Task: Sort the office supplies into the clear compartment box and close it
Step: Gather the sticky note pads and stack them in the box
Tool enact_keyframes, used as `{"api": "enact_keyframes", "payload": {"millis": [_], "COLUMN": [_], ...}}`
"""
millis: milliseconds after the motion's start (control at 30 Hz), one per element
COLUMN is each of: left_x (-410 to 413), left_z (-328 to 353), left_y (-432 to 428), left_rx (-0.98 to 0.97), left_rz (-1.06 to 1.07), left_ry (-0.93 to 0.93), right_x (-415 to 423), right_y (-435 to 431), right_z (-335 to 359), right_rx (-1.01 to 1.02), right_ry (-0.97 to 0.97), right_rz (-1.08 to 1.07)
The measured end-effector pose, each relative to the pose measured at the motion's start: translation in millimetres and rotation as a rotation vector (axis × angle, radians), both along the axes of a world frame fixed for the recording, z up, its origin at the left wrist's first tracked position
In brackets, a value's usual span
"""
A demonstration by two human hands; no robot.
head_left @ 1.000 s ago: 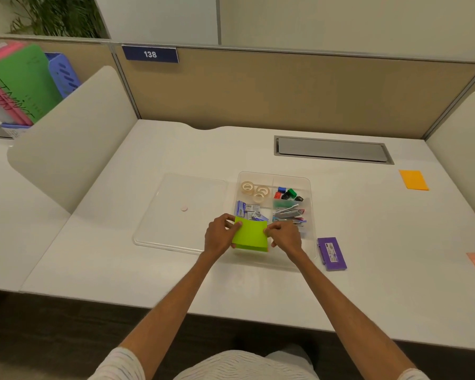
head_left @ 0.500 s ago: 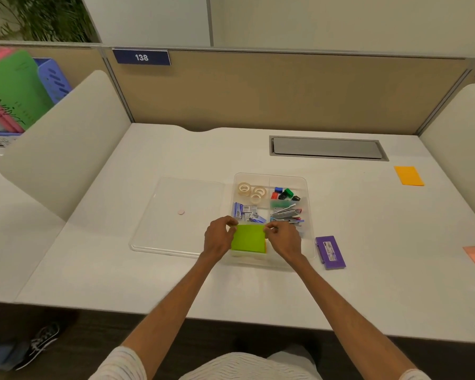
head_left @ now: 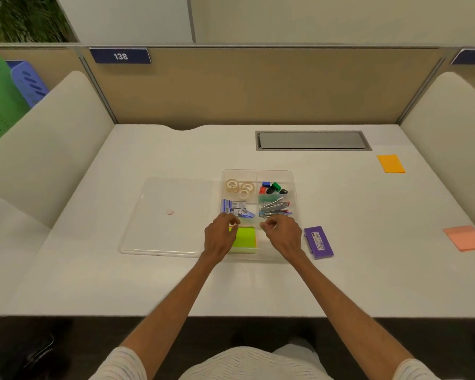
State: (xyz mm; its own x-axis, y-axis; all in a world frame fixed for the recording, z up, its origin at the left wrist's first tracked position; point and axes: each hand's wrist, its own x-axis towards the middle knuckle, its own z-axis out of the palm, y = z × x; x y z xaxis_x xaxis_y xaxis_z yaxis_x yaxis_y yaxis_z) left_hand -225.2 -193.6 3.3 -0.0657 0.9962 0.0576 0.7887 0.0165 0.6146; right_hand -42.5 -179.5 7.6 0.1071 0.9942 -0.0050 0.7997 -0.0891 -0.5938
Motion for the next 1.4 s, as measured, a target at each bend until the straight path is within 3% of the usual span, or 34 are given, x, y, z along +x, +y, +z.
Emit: {"api": "enact_keyframes", "payload": {"millis": [433,633,767,933,1400], "left_x": [125.9,204.6,254.0,318.0,444.5], "left_z": [2.8,-1.9,-0.2,-10.9,-28.7], "left_y": [15.5,18.7,28.8,43.7,99.6], "left_rx": [-0.017,0.029,0.14,0.065,-0.036], "left_rz": [-0.152,-0.163,-0.293,-0.314,-0.439], "left_ry": [-0.041,-0.026,0.067,-0.016,0.024], "right_x": [126.2,211.0,267.9,334.8,482.3], "right_y": [-13.0,-19.9,-16.8,-6.2,27.7], "right_z": [0.9,-7.6,-9.5,-16.1,-28.1], "right_rx": [0.014,-0.014,-0.045,-0.121,-0.293], "right_ry": [0.117,0.09,0.108,0.087,-0.047], "right_rz": [-0.263,-0.32,-0.373,-0.433,-0.616]}}
